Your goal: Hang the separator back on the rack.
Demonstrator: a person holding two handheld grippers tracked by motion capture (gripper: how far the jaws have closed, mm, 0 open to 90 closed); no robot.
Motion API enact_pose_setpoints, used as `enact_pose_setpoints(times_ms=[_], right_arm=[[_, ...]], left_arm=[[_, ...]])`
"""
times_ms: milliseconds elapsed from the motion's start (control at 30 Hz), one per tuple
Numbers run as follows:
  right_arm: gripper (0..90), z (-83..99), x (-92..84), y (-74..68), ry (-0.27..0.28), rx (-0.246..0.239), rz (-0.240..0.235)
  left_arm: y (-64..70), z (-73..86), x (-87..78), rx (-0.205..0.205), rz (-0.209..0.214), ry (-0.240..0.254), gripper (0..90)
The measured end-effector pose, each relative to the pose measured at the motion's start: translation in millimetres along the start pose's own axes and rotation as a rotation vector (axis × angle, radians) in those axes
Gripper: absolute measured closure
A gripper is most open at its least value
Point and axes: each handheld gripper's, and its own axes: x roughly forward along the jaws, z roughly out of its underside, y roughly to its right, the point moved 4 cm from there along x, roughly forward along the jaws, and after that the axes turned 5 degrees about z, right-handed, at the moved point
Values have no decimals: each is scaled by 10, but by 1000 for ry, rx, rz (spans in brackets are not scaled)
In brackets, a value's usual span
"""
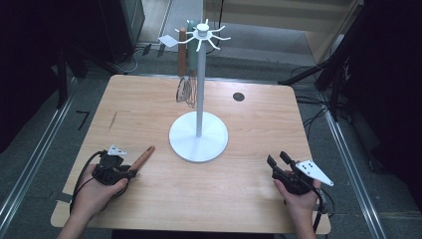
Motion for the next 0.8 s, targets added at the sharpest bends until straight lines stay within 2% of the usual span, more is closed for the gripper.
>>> enact_pose_setpoints(times_ms=[100,267,367,567,667,767,800], right_arm=[[455,-1,0,2,0,0,0],[455,-3,-2,4,-1,-2,0],[455,-3,-3,9,-1,-2,0],[455,-3,-3,18,-3,-3,1],[455,-4,-4,10,-5,-1,-2],[455,-3,-2,9,-6,0,-2],[455,-3,-1,7,-7,1,-2]], left_arm=[[-11,-36,-4,4,-4,-23,594],[-13,-116,5,16,-5,-74,584],[-6,-141,23,27,0,-129,598],[40,-182,49,57,-9,-202,658],[54,-201,58,63,-22,-228,660],[53,-223,72,76,-62,-253,603],[58,-230,74,74,-59,-263,587]])
